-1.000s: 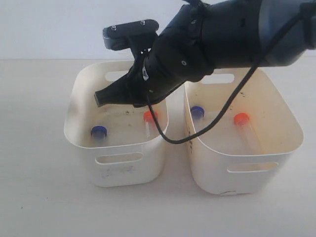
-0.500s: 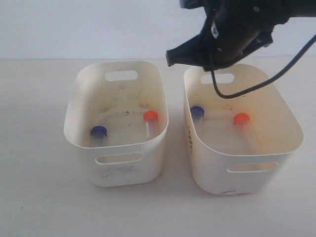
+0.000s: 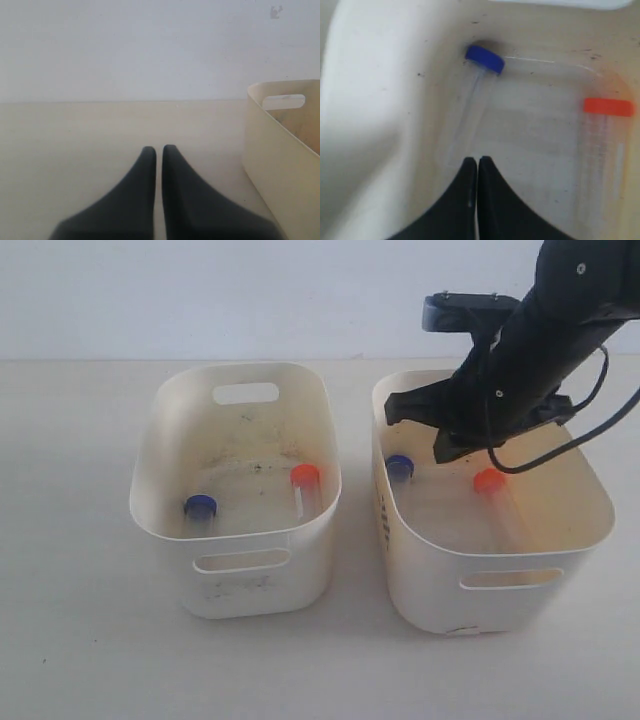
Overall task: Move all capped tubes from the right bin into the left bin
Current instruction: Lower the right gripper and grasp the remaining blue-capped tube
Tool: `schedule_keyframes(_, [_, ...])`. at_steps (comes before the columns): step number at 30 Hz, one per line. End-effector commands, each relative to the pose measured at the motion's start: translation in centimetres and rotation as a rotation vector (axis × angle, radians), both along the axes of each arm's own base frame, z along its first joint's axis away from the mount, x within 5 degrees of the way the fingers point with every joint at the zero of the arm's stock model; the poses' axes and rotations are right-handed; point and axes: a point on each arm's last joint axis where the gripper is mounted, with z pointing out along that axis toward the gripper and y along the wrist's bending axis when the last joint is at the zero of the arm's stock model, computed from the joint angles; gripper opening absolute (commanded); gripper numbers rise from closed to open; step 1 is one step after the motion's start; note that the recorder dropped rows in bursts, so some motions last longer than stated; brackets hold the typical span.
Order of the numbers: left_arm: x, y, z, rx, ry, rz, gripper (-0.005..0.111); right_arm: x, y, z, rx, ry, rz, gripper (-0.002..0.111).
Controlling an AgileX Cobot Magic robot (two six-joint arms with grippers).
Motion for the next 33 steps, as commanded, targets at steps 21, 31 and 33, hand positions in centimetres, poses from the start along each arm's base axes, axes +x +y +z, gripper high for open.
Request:
schedule_keyframes(21, [0.0, 0.0, 0.1, -0.008, -0.006, -0.007, 0.004, 1.6, -1.5, -5.1, 0.128, 0.162, 0.034, 0.000])
schedule_keyframes(31, [0.0, 0.0, 0.1, -0.008, -0.006, -0.007, 0.004, 2.3, -1.4, -6.3, 0.146, 0.154, -0.019, 0.000])
schedule_keyframes(33, [0.0, 0.0, 0.1, -0.008, -0.006, -0.007, 0.004, 2.3, -1.4, -6.3, 0.148, 0.146, -0.024, 0.000])
